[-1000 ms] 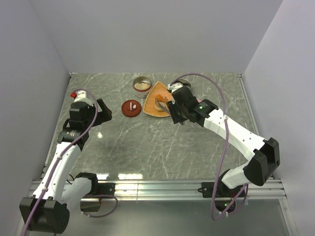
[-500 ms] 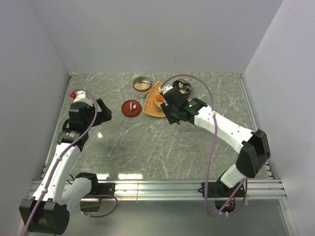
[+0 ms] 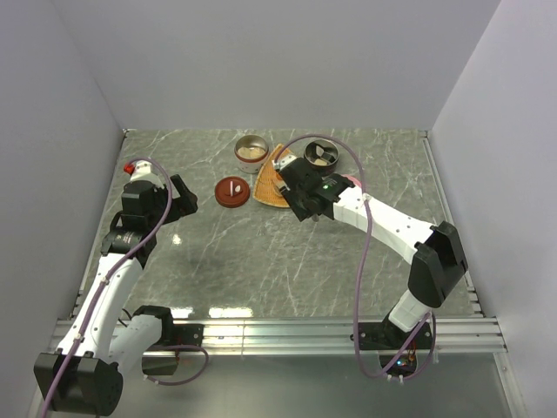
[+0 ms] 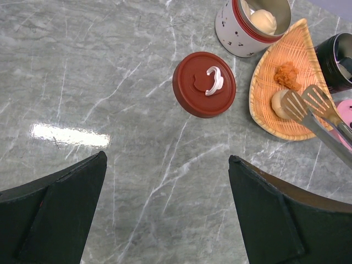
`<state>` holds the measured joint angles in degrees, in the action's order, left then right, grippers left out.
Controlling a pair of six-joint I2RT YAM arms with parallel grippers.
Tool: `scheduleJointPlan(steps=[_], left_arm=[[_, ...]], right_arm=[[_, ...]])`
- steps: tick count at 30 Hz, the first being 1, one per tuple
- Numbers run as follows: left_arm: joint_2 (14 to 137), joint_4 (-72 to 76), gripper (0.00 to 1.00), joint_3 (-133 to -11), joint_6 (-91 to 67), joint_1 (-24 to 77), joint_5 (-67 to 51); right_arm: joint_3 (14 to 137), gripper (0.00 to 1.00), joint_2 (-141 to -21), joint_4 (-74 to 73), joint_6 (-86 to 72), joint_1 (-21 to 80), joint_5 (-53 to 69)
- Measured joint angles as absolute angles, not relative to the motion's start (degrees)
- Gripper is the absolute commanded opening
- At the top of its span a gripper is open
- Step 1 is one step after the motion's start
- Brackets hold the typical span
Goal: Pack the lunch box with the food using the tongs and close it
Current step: Pick up the food using the clamp
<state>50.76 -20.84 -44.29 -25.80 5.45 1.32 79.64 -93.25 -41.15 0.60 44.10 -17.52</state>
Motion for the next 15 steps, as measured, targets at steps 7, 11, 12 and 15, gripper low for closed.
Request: scheduleJointPlan(steps=[7, 11, 12, 15], left_arm=[[50.8, -20.8, 0.99, -44.2, -25.8, 5.5, 1.3], [50.8, -20.8, 1.0, -44.2, -25.8, 5.5, 1.3], [50.8, -20.8, 0.99, -44.2, -25.8, 5.5, 1.3], [50.8, -20.8, 0.99, -44.2, -25.8, 5.5, 1.3]], right_arm=[[79.6, 0.47, -93.2, -41.5, 1.3, 44.4, -17.6], [79.7, 0.47, -93.2, -41.7, 1.4, 44.4, -17.6], [79.8, 0.47, -93.3, -41.9, 1.4, 44.4, -17.5], [80.6, 0.48, -93.7, -42.4, 1.4, 44.4, -17.5]])
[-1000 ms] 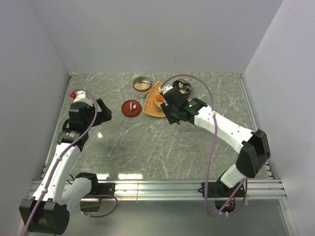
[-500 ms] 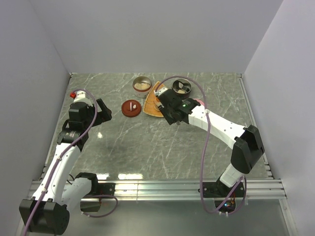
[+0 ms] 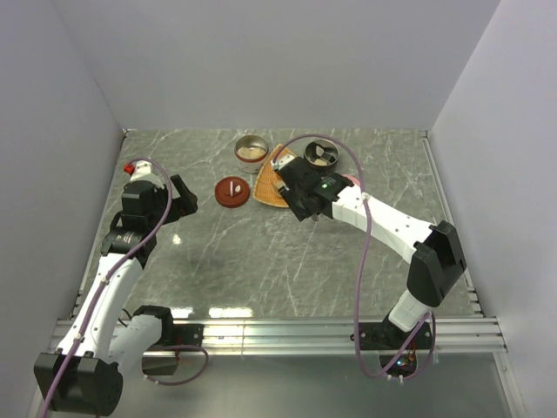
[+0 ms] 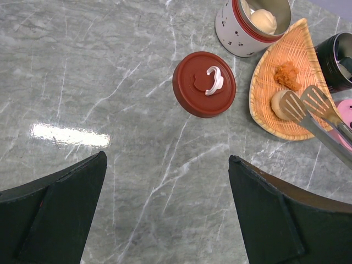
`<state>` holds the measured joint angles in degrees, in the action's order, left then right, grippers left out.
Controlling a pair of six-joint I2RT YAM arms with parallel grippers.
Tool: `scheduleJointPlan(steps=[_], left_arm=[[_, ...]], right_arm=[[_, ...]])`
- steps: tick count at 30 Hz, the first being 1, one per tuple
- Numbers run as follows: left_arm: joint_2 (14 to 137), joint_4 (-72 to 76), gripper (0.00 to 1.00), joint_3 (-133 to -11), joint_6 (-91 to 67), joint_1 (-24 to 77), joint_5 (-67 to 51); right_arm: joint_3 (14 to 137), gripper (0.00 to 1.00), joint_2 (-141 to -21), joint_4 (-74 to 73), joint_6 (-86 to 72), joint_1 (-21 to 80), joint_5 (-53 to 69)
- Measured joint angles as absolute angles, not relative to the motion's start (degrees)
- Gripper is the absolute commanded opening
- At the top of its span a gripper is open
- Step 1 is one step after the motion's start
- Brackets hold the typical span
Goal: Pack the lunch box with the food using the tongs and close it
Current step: Pick up the food using the clamp
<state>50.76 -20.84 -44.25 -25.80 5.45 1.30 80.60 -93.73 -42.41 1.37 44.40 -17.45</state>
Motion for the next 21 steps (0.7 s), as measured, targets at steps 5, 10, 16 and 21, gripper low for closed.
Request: scheduleJointPlan(steps=[5, 10, 16, 21], left_arm=[[50.8, -20.8, 0.99, -44.2, -25.8, 5.5, 1.3], [50.7, -20.8, 0.99, -44.2, -25.8, 5.5, 1.3], [50.7, -20.8, 0.99, -44.2, -25.8, 5.5, 1.3], [50.7, -20.8, 0.99, -43.8, -25.8, 5.5, 1.3]], right_arm=[[80.8, 0.49, -95.1, -43.2, 1.3, 44.4, -17.1], [81.0, 0.48, -96.5, -44.5, 1.0, 44.4, -17.0], [81.3, 0.33, -96.8, -45.0, 0.8, 44.4, -16.9], [82.7, 0.22, -96.8, -45.3, 0.6, 44.4, -16.9]])
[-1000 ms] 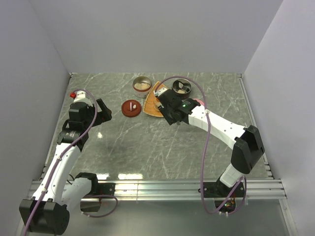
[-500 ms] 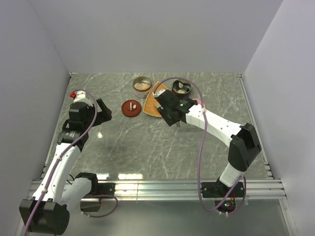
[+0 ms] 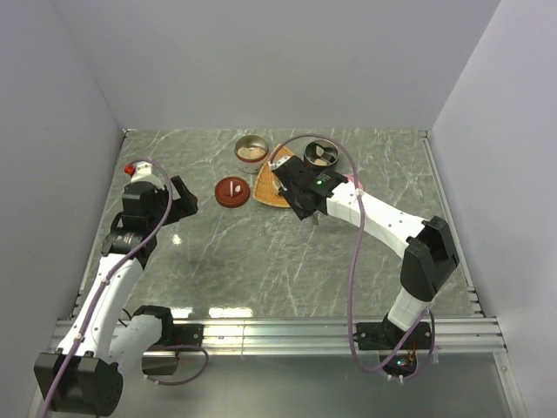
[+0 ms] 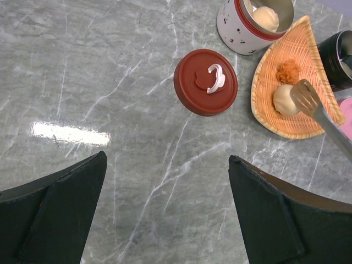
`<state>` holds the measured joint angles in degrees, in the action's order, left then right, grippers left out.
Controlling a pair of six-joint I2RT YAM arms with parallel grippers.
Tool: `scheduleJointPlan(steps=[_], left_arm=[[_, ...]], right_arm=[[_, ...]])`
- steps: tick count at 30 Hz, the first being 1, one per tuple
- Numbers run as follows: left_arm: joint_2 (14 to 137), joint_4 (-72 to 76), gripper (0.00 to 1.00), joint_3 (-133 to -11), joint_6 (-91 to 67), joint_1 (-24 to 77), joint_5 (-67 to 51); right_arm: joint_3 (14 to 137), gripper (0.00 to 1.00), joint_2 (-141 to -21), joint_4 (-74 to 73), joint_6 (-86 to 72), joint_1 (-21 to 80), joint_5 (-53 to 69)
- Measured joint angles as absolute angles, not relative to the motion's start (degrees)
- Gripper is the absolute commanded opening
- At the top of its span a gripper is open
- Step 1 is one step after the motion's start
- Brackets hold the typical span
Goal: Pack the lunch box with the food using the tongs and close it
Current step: Pick up the food using the clamp, then place the food into the lunch box
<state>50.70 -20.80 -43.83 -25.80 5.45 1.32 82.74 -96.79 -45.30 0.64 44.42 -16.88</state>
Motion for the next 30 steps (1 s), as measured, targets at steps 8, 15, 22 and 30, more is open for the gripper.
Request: scheduleJointPlan(steps=[8, 15, 22, 30], left_arm=[[50.2, -20.8, 0.99, -43.5, -25.8, 5.5, 1.3], [50.0, -20.8, 0.99, -43.5, -25.8, 5.5, 1.3], [49.9, -20.8, 0.99, -43.5, -25.8, 5.5, 1.4], [49.5, -20.9, 1.0, -43.5, -25.7, 5.5, 1.8]], right_arm=[[89.8, 0.22, -97.1, -47.4, 0.7, 44.4, -17.0], [102.9, 0.24, -102.0, -47.9, 1.2, 44.4, -18.5], [114.6, 0.24, -112.4, -47.3, 1.6, 43.9, -19.1], [119.2, 0.27, -119.8, -47.6, 1.8, 41.9, -18.7]])
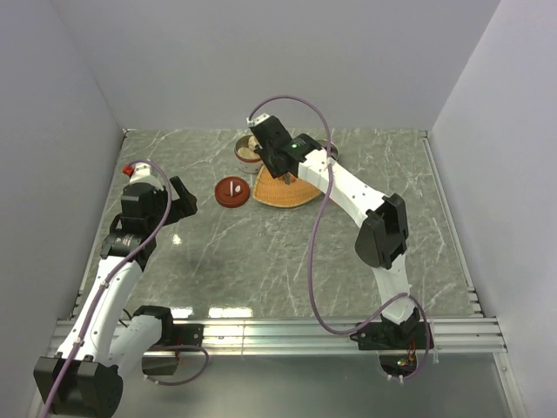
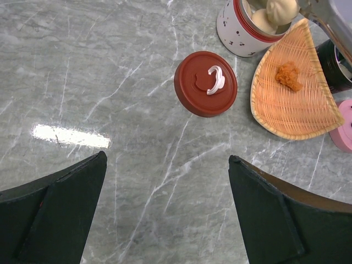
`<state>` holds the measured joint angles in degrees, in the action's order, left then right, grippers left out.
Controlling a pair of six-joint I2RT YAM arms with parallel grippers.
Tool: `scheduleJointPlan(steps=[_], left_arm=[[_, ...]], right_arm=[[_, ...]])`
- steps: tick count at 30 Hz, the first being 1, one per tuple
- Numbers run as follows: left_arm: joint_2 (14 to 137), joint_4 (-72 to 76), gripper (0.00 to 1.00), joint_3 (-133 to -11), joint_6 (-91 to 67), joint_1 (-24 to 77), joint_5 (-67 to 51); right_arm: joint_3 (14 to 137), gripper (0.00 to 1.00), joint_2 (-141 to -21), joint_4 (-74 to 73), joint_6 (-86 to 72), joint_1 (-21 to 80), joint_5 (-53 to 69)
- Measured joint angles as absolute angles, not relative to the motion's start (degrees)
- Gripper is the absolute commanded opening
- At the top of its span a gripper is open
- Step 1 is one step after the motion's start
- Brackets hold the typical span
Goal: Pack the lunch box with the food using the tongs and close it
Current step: Place the food into the lunch box
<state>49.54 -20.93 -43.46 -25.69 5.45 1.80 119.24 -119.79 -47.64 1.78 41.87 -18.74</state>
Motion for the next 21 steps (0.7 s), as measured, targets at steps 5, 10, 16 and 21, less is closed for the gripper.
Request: scheduleJointPlan(steps=[5, 10, 16, 21], left_arm=[[49.5, -20.9, 0.99, -43.5, -25.7, 5.5, 1.8], [49.5, -20.9, 0.99, -43.5, -25.7, 5.5, 1.8], [49.6, -20.9, 1.0, -43.5, -25.7, 5.5, 1.8], [49.6, -20.9, 0.99, -43.5, -25.7, 5.5, 1.8]], right_arm=[[119.2, 0.37, -119.9, -47.2, 1.0, 40.1, -17.2], [118.8, 0.44, -119.9, -46.5, 0.0, 38.8, -15.7], [117.9, 0.48, -119.9, -45.7, -1.0, 38.5, -14.1], [117.9, 0.49, -119.7, -45.2, -1.6, 38.5, -13.4]])
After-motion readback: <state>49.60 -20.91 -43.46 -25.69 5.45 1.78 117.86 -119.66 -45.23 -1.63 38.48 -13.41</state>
